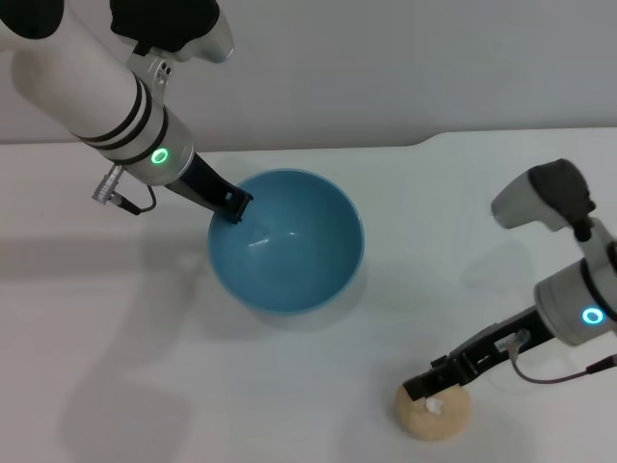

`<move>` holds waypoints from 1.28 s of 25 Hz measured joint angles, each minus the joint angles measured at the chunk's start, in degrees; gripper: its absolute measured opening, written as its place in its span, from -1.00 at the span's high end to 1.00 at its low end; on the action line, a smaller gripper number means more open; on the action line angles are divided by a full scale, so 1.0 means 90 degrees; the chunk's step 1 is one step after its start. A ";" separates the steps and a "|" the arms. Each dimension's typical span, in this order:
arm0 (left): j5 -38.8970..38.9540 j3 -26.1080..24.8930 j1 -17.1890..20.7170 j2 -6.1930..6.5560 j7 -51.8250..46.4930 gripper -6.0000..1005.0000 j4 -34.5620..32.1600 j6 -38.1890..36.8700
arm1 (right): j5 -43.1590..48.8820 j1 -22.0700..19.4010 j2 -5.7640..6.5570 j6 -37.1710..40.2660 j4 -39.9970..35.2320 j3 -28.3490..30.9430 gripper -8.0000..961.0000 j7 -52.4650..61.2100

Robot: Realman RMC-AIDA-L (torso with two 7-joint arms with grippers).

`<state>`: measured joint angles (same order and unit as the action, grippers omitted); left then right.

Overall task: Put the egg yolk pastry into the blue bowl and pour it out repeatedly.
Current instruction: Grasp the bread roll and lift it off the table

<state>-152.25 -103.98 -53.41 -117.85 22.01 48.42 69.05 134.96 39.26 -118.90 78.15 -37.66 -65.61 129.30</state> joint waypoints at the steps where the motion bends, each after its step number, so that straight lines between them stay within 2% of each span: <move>1: -0.0004 0.0000 0.0000 0.0000 0.0000 0.96 0.0000 0.0002 | -0.0006 0.0017 -0.0001 -0.0031 0.0004 -0.0123 -0.16 0.0090; 9: -0.0025 0.0000 -0.0045 0.0007 0.0002 0.96 0.0000 0.0001 | 0.0038 0.0091 0.0027 -0.0006 -0.0057 -0.0654 -0.14 0.0580; 18: -0.0028 0.0000 -0.0053 0.0021 0.0006 0.96 0.0032 0.0050 | 0.0045 0.0012 0.0060 0.0116 -0.0452 -0.0602 -0.12 0.0601; 24: -0.0027 0.0000 -0.0052 0.0030 0.0013 0.96 0.0067 0.0081 | 0.0000 -0.0195 0.0054 0.0213 -0.0855 -0.0520 0.31 0.0571; 28: -0.0027 0.0003 -0.0039 0.0029 0.0025 0.96 0.0068 0.0091 | -0.0089 -0.0404 0.0048 0.0554 -0.1295 -0.0335 0.46 0.0551; 32: -0.0027 0.0016 -0.0024 0.0022 0.0025 0.96 0.0069 0.0137 | -0.0591 -0.0633 0.0048 0.0987 -0.1801 -0.0099 0.54 0.0325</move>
<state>-152.49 -103.84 -53.63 -117.66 22.24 49.05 70.29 129.64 33.56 -118.46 87.04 -53.86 -66.50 132.23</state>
